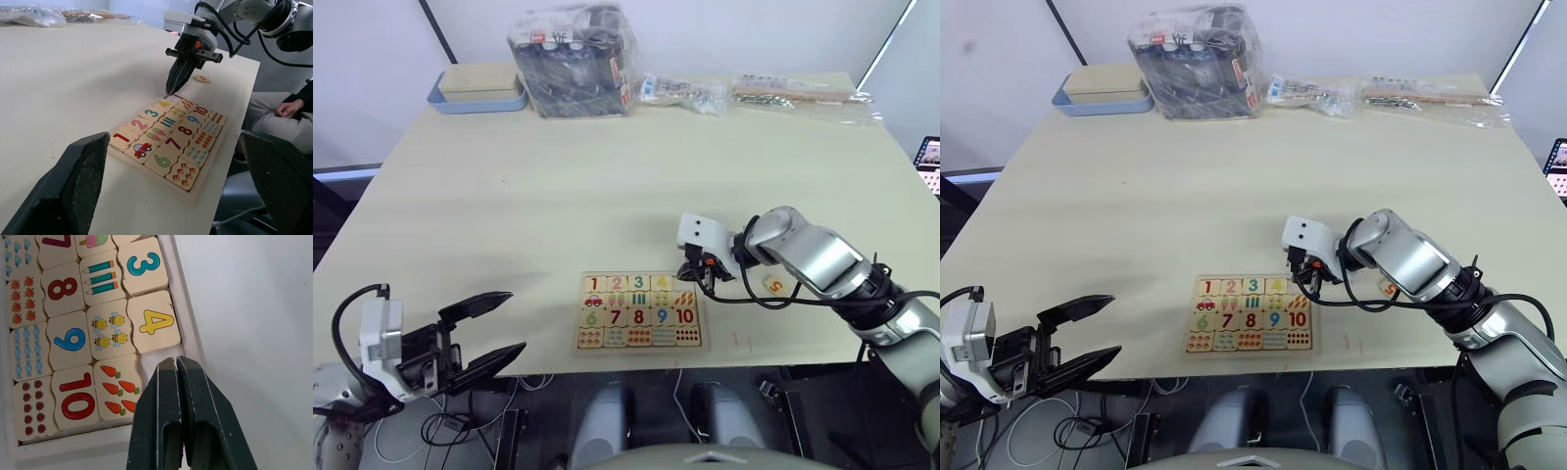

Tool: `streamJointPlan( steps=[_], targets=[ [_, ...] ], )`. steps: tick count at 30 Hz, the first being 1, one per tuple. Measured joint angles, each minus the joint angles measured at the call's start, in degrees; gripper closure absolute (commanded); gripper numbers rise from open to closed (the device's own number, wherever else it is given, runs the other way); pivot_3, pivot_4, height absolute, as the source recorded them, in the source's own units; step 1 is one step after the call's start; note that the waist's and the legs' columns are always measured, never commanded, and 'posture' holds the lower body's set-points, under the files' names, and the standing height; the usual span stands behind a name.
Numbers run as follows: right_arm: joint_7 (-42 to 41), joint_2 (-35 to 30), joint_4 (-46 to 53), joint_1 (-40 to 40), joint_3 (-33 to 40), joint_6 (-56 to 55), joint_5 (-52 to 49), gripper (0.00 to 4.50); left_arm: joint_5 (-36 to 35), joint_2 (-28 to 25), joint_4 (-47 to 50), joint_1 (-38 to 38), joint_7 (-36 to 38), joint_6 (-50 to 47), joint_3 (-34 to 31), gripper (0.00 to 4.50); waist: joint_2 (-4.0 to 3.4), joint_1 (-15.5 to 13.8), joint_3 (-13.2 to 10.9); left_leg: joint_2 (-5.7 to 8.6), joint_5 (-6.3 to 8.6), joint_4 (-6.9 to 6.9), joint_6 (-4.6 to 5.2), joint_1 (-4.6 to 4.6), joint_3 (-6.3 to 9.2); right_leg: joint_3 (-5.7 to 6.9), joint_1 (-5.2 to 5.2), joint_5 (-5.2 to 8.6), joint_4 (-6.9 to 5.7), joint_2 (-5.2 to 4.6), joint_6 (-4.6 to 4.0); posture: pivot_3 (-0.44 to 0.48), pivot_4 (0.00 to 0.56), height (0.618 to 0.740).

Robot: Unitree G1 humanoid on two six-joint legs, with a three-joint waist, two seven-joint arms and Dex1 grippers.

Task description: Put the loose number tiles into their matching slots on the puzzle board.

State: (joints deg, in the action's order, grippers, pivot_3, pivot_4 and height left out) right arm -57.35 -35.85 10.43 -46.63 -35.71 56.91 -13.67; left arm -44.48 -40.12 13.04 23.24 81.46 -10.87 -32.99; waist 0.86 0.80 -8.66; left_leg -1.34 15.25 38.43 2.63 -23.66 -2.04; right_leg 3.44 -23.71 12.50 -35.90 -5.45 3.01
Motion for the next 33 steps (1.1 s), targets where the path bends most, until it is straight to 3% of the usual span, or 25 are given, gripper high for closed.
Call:
streamJointPlan(
  steps=[33],
  targets=[
    [-0.72,2.52,0.44,0.00,-1.94,1.51,2.10,4.44,0.01,0.05,1.46,1.31,-0.71,-0.01,0.00,0.00,0.00,0.01,0.00,0.00,0.00,0.00,0.00,0.00,0.00,0.00,0.00,0.00,0.00,0.00,0.00,0.000,0.150,0.740]
  ],
)
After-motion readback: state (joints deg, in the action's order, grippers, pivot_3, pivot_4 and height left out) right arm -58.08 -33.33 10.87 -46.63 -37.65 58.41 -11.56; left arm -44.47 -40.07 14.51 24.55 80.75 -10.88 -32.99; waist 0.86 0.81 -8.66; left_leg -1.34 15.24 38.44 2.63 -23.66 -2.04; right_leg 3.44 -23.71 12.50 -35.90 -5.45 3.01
